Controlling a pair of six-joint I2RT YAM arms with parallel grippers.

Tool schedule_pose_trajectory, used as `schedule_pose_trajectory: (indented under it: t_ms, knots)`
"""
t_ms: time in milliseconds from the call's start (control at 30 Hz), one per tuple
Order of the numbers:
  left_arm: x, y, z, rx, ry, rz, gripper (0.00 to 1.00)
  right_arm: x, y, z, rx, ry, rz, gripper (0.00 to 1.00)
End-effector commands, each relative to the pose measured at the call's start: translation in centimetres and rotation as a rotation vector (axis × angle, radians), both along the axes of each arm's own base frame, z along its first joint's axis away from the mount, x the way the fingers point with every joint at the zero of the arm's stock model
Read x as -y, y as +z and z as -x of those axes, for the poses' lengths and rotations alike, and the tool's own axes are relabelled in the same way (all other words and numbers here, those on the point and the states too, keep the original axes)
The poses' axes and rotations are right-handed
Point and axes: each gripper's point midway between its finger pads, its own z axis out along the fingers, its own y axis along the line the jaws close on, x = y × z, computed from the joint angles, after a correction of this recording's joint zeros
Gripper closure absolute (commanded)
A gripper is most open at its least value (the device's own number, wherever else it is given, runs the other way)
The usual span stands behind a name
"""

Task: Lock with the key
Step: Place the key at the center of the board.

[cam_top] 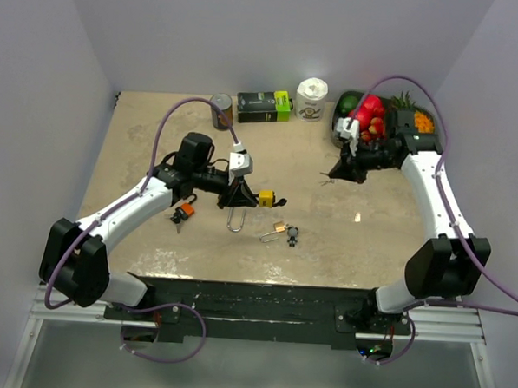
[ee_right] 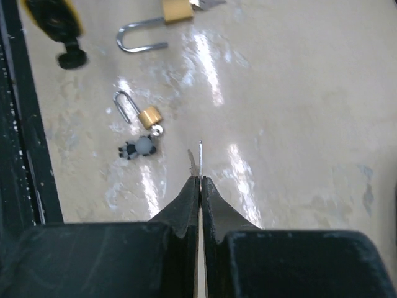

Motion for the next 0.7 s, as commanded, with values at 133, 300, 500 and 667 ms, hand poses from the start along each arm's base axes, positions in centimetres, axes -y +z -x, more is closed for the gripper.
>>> schedule_pose_trajectory:
  t_ms: [133, 300, 500, 667]
  knots:
    - [0.2, 1.7, -1.3, 0.088, 0.044, 0.044, 1.0, 13.3, -5.2, -3.9, -0.089, -0.422, 0.148, 1.0]
    - [0.1, 1.1, -2.0, 0.077, 0.077, 0.024, 1.0, 19.4, -9.3, -5.6, -0.102, -0.627, 0.269, 1.0]
    - [0.0, 0.9, -2.4, 0.073, 0.096, 0.01, 1.0, 20.1, -12.6, -6.5, -0.152, -0.677, 0.266, 1.0]
    - [-0.2, 0.2, -2.2, 0.063, 0.105, -0.005, 1.0, 19.5, -14.7, -7.2, -0.183, -0.684, 0.234, 1.0]
